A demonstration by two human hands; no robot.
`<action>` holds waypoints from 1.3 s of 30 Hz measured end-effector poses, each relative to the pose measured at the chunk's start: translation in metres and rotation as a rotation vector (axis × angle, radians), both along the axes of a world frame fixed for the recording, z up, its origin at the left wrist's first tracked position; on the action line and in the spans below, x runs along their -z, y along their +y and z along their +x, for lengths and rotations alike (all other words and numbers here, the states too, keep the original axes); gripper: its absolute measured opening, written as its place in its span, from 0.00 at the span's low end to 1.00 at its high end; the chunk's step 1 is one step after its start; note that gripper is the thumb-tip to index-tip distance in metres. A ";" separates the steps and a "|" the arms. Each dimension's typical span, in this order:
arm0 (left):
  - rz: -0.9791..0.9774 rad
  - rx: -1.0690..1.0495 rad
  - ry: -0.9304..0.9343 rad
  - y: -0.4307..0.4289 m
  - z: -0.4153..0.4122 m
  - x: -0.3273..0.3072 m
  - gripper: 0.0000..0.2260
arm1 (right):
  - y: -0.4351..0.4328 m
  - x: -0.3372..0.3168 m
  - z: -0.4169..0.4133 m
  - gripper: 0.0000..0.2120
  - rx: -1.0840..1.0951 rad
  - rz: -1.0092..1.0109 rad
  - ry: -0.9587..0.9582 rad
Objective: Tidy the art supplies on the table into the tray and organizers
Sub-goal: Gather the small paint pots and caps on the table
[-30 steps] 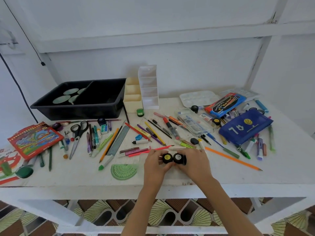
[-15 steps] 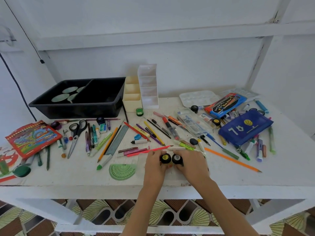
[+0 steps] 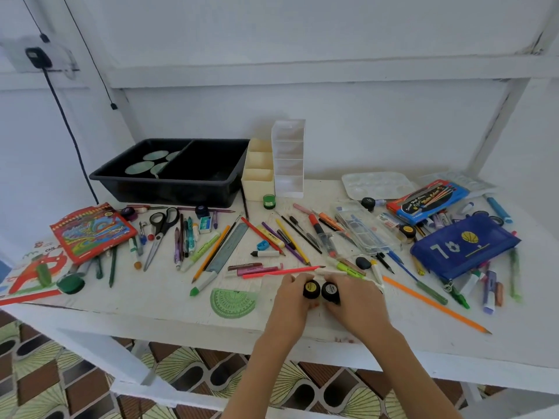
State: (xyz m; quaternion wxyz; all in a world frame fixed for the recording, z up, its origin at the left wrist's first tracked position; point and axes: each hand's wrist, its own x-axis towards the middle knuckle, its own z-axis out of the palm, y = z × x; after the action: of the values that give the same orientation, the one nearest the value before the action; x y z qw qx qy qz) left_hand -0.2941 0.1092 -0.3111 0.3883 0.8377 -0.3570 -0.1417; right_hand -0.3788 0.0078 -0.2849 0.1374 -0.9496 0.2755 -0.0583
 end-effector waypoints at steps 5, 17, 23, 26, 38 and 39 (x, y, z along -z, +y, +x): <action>-0.165 -0.141 -0.002 0.028 0.012 -0.009 0.18 | 0.004 -0.013 0.018 0.17 -0.003 0.198 -0.149; -0.381 -0.725 -0.101 0.158 0.100 -0.022 0.13 | 0.119 -0.008 0.152 0.10 -0.377 0.638 -0.259; -0.278 -0.932 -0.146 0.226 0.164 -0.017 0.13 | 0.176 -0.009 0.220 0.12 -0.532 0.703 -0.181; -0.115 -0.928 -0.263 0.255 0.198 -0.010 0.14 | 0.196 -0.008 0.251 0.12 -0.564 0.725 -0.152; 0.197 -0.730 -0.233 0.301 0.263 0.005 0.21 | 0.223 0.004 0.323 0.12 -0.516 0.758 -0.171; 0.180 -0.716 -0.242 0.302 0.265 0.005 0.21 | 0.223 0.005 0.329 0.12 -0.502 0.758 -0.176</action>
State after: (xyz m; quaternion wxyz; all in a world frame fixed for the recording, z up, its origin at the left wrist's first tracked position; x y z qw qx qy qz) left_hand -0.0295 0.4112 -0.3161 0.2933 0.9506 -0.0714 0.0720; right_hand -0.0500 0.2308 -0.2896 0.5076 -0.8612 0.0259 0.0011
